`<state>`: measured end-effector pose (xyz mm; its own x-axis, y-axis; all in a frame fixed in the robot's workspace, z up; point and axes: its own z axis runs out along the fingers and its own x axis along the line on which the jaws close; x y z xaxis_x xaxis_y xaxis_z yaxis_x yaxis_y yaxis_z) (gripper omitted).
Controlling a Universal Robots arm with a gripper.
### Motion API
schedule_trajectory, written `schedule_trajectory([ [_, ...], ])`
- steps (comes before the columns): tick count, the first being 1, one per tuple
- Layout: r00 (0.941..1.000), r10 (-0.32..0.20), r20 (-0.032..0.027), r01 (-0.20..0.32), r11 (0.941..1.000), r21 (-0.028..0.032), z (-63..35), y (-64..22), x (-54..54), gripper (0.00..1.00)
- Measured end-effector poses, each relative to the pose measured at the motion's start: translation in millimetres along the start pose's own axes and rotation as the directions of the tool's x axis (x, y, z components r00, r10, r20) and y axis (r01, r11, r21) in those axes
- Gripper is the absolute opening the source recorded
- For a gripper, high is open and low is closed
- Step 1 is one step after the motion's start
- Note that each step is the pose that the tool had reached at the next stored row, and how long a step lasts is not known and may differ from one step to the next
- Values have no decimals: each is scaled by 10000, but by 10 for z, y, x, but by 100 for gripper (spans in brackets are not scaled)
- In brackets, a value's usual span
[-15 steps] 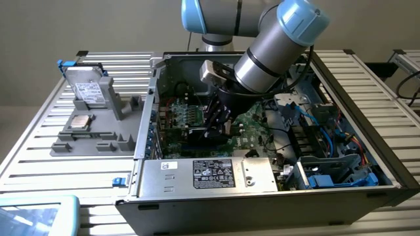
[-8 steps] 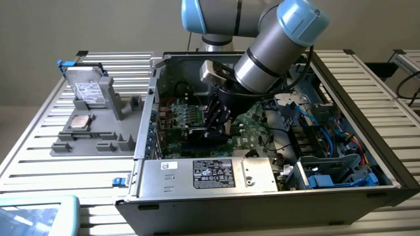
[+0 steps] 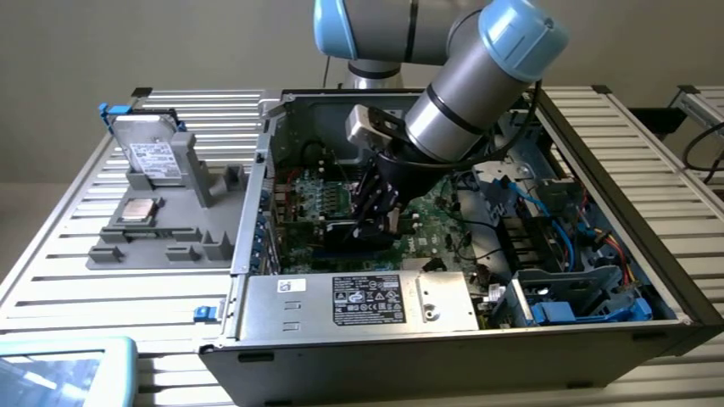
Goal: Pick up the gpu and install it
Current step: 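Insert the gpu into the slot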
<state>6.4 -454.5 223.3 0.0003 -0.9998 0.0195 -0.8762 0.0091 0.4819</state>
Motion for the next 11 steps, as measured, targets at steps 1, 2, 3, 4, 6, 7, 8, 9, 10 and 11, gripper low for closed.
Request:
schedule_trajectory([
  [1, 10000, 0, -1, 0, 10000, 2, 1, -1, 0, 27],
  [2, 10000, -1, -4, 1, 10000, 1, 1, -2, 0, 27],
  [3, 10000, -1, -6, 1, 10000, 1, 1, -3, 0, 27],
  [4, 10000, -1, -7, 1, 10000, 2, 2, -3, 1, 27],
  [6, 10000, -3, -10, 3, 10000, 1, 3, -4, 0, 27],
  [7, 10000, -10, -12, 10, 10000, 2, 4, -4, 0, 27],
  [8, 10000, -22, -18, 22, 10000, 2, 4, -4, 0, 27],
  [9, 10000, -44, -27, 44, 10000, 4, 5, -4, 0, 27],
  [10, 10000, -77, -44, 77, 10000, 5, 6, -3, -1, 27],
  [11, 9999, -116, -64, 116, 9999, 5, 6, -3, -1, 27],
])
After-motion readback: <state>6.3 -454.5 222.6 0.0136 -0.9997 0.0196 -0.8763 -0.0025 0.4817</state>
